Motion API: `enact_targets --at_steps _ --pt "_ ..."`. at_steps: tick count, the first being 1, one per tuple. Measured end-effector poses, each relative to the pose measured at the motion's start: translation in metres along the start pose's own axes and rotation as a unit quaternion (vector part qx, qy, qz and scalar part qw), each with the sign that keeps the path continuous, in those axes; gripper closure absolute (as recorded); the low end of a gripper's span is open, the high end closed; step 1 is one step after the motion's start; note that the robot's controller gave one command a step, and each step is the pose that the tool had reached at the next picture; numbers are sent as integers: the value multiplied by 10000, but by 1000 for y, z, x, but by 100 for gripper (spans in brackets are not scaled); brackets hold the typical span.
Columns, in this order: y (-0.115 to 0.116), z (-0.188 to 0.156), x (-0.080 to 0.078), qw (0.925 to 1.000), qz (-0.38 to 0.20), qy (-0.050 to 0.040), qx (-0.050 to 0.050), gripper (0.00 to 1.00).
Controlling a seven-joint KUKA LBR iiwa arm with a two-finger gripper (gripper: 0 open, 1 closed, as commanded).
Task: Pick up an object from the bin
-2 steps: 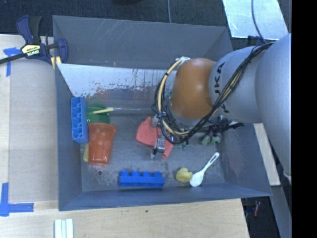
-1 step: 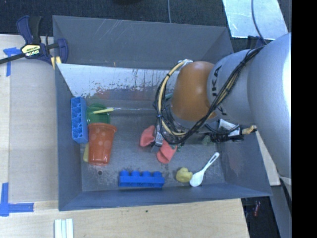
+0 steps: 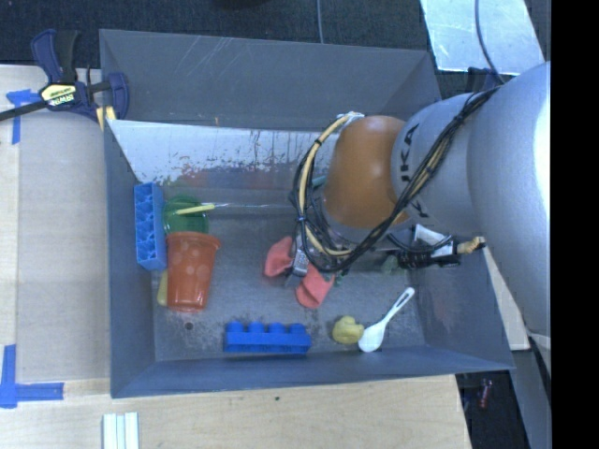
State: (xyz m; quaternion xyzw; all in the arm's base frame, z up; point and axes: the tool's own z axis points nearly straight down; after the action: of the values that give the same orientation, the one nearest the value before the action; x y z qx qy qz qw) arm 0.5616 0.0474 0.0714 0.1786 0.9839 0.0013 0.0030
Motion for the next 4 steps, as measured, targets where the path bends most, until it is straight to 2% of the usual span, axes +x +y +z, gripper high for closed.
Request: enact_targets --at_steps 2,4 --pt "0 -7 -1 10000 -1 -20 -8 100" --pt "0 -32 -1 10000 -2 -26 -11 100"
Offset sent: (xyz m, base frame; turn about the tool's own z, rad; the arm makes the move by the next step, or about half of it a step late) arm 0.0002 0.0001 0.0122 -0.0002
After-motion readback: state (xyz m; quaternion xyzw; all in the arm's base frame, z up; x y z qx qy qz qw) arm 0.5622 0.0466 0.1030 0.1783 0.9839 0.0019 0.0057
